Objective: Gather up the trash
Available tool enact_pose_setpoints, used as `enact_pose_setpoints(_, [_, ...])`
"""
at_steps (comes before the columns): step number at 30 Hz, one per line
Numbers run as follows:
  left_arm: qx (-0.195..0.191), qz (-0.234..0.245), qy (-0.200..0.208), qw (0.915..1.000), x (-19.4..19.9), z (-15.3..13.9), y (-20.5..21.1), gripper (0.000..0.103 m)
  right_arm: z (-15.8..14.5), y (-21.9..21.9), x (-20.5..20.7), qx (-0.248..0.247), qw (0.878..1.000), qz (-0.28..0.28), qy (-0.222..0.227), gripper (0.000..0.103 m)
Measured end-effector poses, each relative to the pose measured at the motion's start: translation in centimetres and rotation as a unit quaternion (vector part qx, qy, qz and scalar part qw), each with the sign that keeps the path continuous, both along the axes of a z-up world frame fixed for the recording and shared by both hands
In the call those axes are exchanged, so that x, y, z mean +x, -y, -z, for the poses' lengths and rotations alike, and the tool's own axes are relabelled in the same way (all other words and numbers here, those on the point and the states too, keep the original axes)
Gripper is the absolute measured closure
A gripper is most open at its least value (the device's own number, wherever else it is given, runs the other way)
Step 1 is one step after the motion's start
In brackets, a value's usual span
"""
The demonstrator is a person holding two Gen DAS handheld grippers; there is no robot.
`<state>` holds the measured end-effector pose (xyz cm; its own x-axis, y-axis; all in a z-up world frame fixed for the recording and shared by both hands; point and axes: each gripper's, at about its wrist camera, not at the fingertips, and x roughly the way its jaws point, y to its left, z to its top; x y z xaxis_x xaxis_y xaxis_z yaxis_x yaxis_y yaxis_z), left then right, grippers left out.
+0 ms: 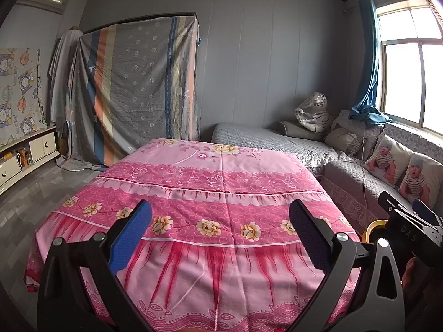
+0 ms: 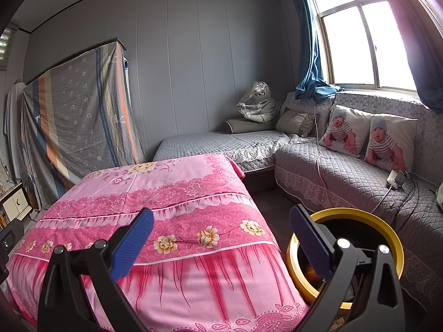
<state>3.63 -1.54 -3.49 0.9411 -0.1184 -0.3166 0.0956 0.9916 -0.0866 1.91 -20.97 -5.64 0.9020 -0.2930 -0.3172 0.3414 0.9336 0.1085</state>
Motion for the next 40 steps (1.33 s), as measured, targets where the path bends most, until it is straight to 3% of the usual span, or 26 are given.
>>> enact_pose_setpoints(40, [-0.007,0.008,-0.011,0.9999,0.64,-0.02,-0.31,0.008,0.62,0.09,0.01,0.003,1.0,0.0,-0.004,0.008])
